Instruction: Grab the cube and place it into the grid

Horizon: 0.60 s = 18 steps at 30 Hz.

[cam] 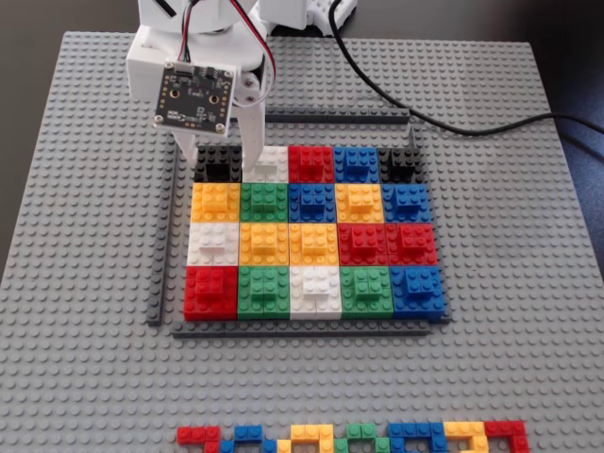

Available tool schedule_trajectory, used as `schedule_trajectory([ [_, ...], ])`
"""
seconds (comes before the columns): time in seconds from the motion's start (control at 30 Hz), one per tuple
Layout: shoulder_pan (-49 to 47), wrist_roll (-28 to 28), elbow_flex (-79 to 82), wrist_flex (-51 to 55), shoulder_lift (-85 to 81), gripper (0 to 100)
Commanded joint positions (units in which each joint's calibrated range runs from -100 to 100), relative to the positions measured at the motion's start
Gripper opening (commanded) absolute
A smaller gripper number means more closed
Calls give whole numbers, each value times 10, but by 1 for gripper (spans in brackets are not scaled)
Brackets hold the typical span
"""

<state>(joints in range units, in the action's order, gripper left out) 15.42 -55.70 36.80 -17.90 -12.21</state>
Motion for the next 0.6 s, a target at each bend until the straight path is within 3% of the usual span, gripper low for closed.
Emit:
schedule_trajectory([
  [0.0, 1, 3, -30, 0, -28, 20],
  [0.57, 6, 8, -120, 37, -88, 20],
])
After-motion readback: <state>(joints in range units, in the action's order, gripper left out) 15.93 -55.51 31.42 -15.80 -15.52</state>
